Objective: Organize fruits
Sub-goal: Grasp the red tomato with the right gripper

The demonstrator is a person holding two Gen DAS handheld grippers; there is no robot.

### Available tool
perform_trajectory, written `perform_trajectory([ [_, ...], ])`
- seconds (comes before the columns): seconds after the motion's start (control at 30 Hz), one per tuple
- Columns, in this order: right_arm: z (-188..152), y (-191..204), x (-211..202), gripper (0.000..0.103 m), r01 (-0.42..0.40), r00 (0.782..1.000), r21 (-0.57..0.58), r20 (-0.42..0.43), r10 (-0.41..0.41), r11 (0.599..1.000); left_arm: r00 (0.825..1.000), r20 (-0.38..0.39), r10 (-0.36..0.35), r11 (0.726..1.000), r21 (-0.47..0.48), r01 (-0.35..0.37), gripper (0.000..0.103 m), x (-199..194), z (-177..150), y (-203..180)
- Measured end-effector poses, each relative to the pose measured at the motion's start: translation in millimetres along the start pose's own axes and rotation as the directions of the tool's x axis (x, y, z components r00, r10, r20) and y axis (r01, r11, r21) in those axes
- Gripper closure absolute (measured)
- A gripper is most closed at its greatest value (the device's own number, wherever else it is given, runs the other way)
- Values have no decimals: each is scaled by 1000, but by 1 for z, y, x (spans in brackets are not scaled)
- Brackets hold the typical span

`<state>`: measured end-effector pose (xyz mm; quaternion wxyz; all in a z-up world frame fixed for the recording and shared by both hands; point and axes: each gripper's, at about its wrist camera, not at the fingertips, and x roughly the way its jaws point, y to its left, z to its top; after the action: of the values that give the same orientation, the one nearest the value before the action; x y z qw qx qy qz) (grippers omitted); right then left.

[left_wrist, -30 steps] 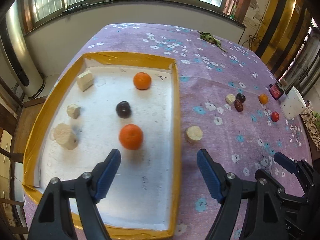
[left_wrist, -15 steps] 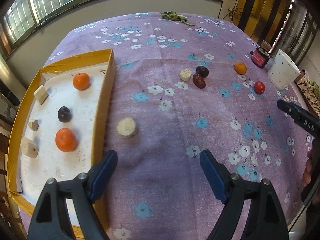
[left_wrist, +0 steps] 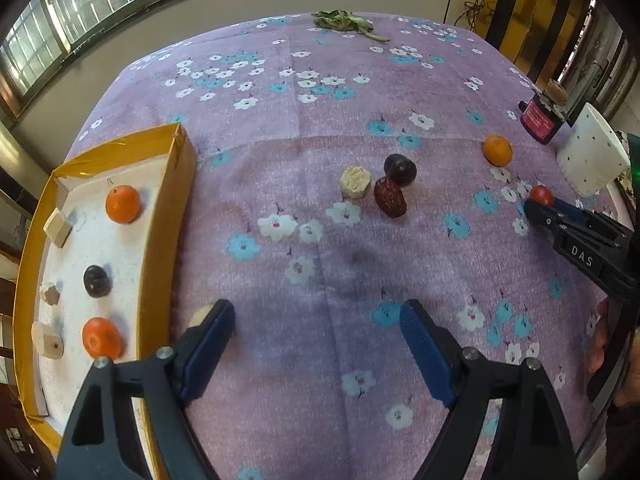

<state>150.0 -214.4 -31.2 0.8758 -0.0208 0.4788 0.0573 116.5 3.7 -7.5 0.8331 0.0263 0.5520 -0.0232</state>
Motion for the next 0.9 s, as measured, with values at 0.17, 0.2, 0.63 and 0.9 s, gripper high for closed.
perform_trajectory([
  [0.17, -4, -5, -8, 74, -4, 1000, -9, 22, 4, 1000, 998, -15, -55, 998, -34, 55, 17, 18, 23, -5],
  [0.2, -6, -8, -11, 74, -15, 1000, -4, 27, 15, 1000, 998, -15, -63, 997, -35, 62, 17, 21, 27, -6],
  [0.63, -22, -18, -29, 74, -46, 998, 23, 44, 45, 999, 997, 62, -53, 998, 19, 52, 52, 46, 47, -27],
  [0.9, -28, -7, -33, 74, -58, 997, 17, 44, 58, 998, 989, 87, -122, 993, 5, 122, 77, 40, 41, -14],
])
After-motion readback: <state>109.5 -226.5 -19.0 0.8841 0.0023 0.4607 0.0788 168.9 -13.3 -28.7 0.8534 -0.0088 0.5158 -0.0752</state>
